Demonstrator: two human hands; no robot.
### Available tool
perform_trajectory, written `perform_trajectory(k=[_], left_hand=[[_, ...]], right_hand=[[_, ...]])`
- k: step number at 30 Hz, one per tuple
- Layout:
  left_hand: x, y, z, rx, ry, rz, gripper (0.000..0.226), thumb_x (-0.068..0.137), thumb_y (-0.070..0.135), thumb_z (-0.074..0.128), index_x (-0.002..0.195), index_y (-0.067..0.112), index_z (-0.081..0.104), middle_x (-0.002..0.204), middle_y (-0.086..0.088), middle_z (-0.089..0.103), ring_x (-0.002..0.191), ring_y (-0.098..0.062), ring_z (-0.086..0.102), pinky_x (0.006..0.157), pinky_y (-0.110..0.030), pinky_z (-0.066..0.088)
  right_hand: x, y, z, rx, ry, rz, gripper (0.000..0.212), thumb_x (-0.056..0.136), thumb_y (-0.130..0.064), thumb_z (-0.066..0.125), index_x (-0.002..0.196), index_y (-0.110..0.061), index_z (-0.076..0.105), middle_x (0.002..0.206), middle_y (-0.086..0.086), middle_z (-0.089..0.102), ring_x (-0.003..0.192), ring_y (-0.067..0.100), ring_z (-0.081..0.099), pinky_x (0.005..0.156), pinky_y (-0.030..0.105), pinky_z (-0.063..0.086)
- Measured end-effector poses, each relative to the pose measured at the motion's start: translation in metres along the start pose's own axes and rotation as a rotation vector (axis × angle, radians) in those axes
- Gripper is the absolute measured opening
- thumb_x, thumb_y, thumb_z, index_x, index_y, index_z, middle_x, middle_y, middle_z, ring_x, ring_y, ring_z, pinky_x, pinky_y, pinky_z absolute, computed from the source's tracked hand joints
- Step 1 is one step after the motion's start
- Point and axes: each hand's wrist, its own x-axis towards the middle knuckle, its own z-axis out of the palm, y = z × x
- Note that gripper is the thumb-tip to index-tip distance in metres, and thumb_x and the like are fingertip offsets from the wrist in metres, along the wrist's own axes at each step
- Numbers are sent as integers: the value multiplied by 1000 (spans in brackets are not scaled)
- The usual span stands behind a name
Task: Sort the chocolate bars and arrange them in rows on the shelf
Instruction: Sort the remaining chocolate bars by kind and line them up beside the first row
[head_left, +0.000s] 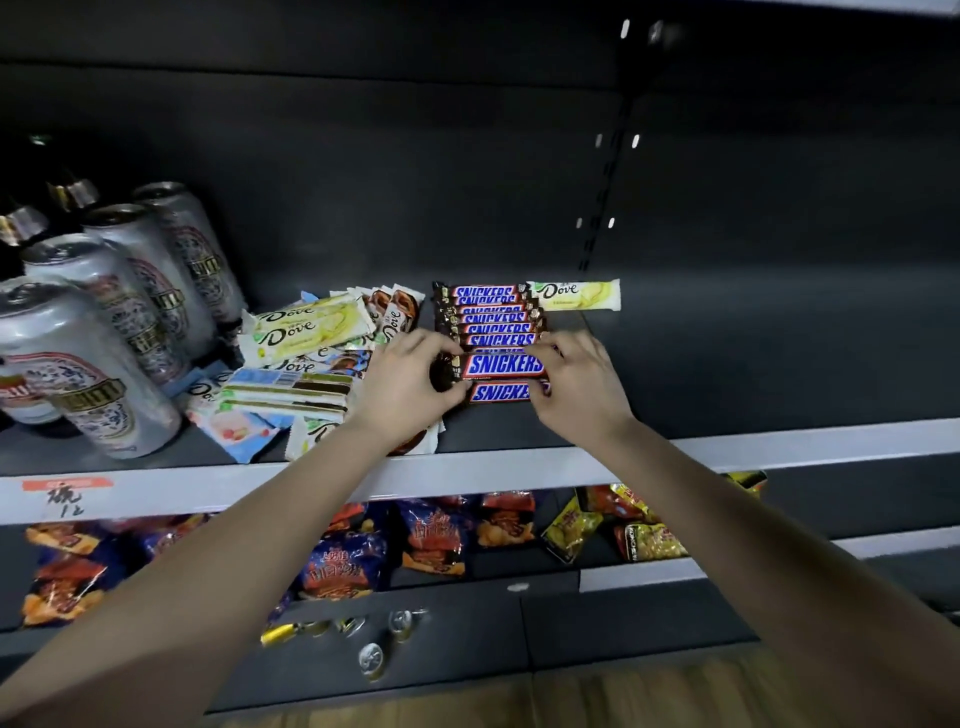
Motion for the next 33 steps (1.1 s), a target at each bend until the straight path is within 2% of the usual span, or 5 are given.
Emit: perform_trajectory(k=[12, 18, 22, 27, 33], left_hand=[[-6, -4, 8, 115, -184, 139, 34, 73, 39, 73, 94, 17, 58, 112, 1, 54, 105, -20, 48, 85, -32, 37], [-6, -7, 10, 51, -177, 130, 35, 73, 37, 76, 99, 17, 61, 114, 2, 54, 108, -19, 48, 87, -31, 39], [-5, -6, 10, 54, -190, 114, 39, 73, 39, 76, 103, 19, 62, 117, 2, 52, 110, -18, 45, 88, -28, 36], [-4, -3, 8, 33, -184, 94, 70, 69, 47, 77, 126, 21, 48, 127, 0, 47, 117, -18, 43, 97, -31, 38], [1, -3, -4, 21, -99, 101, 67, 73, 48, 72, 128, 19, 48, 123, -2, 50, 114, -20, 47, 98, -35, 41]], right_hand=[[-21, 6, 9, -49, -107, -39, 38, 79, -22, 68, 115, -9, 63, 108, 10, 61, 106, 32, 54, 107, 47, 30], [-23, 12, 9, -40, -104, -30, 43, 79, -38, 70, 111, -9, 66, 104, 9, 61, 104, 30, 54, 104, 45, 33], [-25, 13, 8, 10, -107, -18, 48, 82, -39, 67, 120, -11, 61, 113, 7, 59, 111, 29, 50, 105, 41, 30], [-16, 12, 5, -7, -68, -108, 51, 77, -47, 68, 116, -14, 62, 107, 6, 60, 107, 28, 54, 107, 50, 26], [12, -8, 6, 44, -37, -181, 57, 80, -60, 41, 111, -18, 64, 106, 2, 60, 105, 24, 55, 107, 48, 29]])
